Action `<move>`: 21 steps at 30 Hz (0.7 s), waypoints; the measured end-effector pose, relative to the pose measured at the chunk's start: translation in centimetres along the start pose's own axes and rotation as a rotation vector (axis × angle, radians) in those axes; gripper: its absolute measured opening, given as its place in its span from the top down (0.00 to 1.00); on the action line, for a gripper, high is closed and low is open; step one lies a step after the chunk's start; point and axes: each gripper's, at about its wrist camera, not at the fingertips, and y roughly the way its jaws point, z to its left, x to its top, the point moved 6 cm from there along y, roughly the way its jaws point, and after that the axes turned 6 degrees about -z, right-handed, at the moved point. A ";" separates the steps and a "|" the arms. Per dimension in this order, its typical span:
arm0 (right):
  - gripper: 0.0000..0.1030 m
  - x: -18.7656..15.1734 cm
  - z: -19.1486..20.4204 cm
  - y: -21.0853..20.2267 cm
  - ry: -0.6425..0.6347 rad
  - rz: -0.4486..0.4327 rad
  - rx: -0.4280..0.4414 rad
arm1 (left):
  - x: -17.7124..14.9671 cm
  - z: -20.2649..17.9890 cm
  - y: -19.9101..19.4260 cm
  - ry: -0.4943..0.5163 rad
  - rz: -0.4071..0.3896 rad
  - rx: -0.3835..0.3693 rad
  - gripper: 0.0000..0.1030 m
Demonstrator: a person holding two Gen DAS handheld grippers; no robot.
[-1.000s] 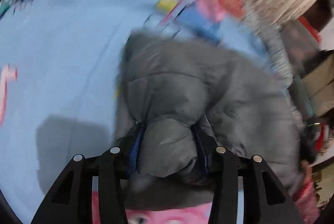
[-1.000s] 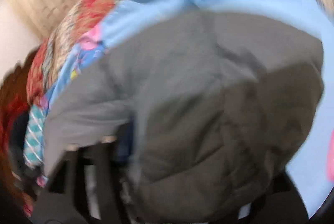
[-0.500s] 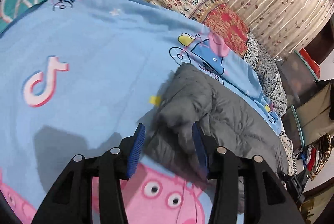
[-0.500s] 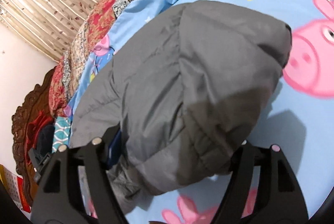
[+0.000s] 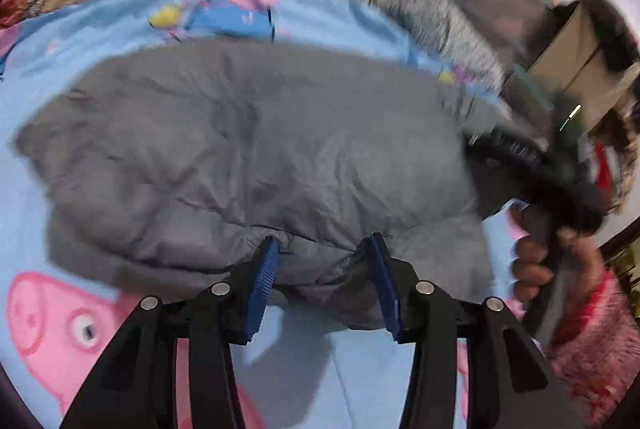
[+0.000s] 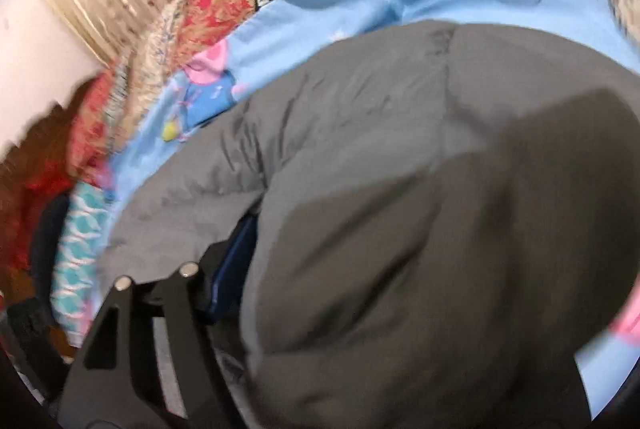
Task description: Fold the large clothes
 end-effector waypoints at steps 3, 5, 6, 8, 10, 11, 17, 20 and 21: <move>0.24 -0.3 -2.8 0.0 0.043 0.022 -0.080 | 0.1 -0.2 3.1 0.002 0.041 0.045 0.80; 0.22 -0.8 -4.8 -1.6 0.147 0.001 -0.015 | 0.3 -0.2 4.0 0.004 0.043 0.055 0.80; 0.20 -1.5 -6.3 -3.2 0.233 -0.022 0.040 | 0.4 -0.2 4.3 0.010 0.039 0.060 0.80; 0.19 -3.0 -8.2 -5.4 0.339 -0.044 0.100 | 0.7 -0.2 4.7 0.017 0.032 0.068 0.80; 0.19 -5.2 -9.6 -7.7 0.411 -0.051 0.137 | 0.5 -0.3 3.9 0.013 0.029 0.071 0.80; 0.19 -6.5 -10.1 -8.9 0.419 -0.051 0.131 | 0.5 -0.2 3.3 0.012 0.027 0.073 0.80; 0.19 -13.5 -6.4 -13.4 0.241 -0.010 0.069 | -1.9 0.4 -4.8 0.022 -0.089 0.089 0.80; 0.19 -17.0 -2.5 -14.6 0.113 0.019 0.044 | -4.4 0.2 -8.3 0.045 -0.102 0.102 0.80; 0.19 -18.4 -0.9 -15.2 0.072 0.023 0.035 | -5.5 0.0 -9.5 0.062 -0.108 0.120 0.80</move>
